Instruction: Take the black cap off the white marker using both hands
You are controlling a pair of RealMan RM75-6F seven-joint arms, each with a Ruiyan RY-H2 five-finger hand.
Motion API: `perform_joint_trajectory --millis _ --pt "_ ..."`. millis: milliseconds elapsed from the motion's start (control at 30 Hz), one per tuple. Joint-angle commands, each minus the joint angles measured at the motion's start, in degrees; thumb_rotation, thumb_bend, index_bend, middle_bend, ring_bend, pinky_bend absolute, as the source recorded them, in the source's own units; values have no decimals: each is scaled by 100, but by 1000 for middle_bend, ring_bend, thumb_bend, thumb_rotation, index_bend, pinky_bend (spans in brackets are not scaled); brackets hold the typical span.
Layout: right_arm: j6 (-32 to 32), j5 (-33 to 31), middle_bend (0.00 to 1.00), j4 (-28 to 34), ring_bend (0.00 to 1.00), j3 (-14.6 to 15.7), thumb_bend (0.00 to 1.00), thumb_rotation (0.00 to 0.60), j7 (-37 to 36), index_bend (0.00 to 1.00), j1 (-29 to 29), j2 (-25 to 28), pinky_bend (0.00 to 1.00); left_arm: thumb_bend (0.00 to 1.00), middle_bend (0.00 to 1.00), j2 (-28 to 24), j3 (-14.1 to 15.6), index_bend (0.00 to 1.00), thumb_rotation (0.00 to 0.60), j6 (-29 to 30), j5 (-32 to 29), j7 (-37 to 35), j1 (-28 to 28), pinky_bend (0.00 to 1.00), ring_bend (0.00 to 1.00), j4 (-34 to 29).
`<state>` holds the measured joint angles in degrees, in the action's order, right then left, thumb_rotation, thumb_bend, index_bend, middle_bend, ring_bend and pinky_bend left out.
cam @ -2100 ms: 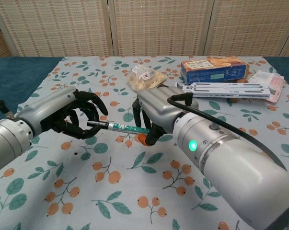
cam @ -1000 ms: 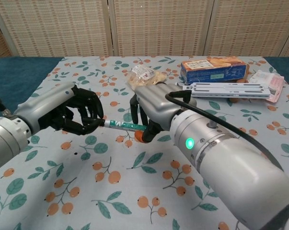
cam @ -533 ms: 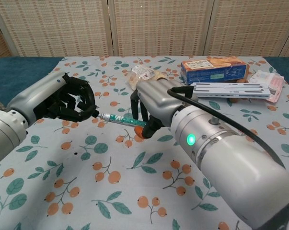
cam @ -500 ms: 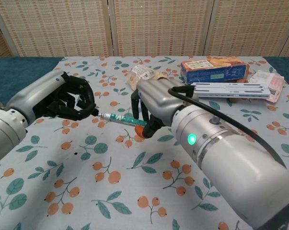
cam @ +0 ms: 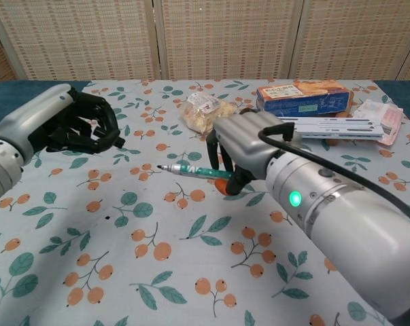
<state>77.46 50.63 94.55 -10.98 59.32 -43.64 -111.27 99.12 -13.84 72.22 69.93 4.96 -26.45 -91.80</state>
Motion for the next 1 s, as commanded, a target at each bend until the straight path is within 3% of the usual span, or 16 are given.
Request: perform_joint_trajectory --millis 33,100,200,267,367,433,567,767,900,1000 --pt "-7 102 751 -304 385 241 457 600 -32 747 91 -54 0 802 818 -37 288 715 600 -470 -75 -276 -24 998 715 535" --pt "-43 170 709 -453 374 343 457 600 -80 647 127 -115 0 741 749 21 402 661 600 -605 -16 -306 -59 942 645 733" --pt "-103 327 573 -623 325 442 456 600 -205 471 166 -188 0 658 651 97 518 588 600 -653 173 -281 -114 756 520 974" --pt "-118 292 461 -668 254 473 444 600 -141 300 196 -217 0 611 565 94 587 529 600 -705 268 -271 -143 649 434 1051" --pt "-155 161 326 -628 166 441 395 600 29 79 213 -213 0 552 390 39 622 387 600 -798 312 -275 -178 499 269 1076" --pt "-147 52 245 -577 120 404 353 600 157 12 230 -187 0 517 291 -34 611 296 600 -873 279 -304 -191 427 179 1022" --pt "-130 -186 123 -353 44 322 272 600 398 0 253 -76 0 453 134 -228 605 138 600 -1101 100 -266 -217 327 43 833" --pt "18 103 92 552 12 448 243 600 145 0 468 597 0 440 95 -639 530 99 600 -1042 239 -441 -197 262 4 291" --pt "374 757 52 1540 0 947 225 600 -316 0 907 1650 0 438 76 -1345 617 85 600 -947 743 -689 -158 197 0 -195" --pt "735 1599 38 2063 0 1567 219 600 -1080 0 1414 2620 0 438 62 -2044 830 78 600 -976 1088 -967 -76 133 0 -509"
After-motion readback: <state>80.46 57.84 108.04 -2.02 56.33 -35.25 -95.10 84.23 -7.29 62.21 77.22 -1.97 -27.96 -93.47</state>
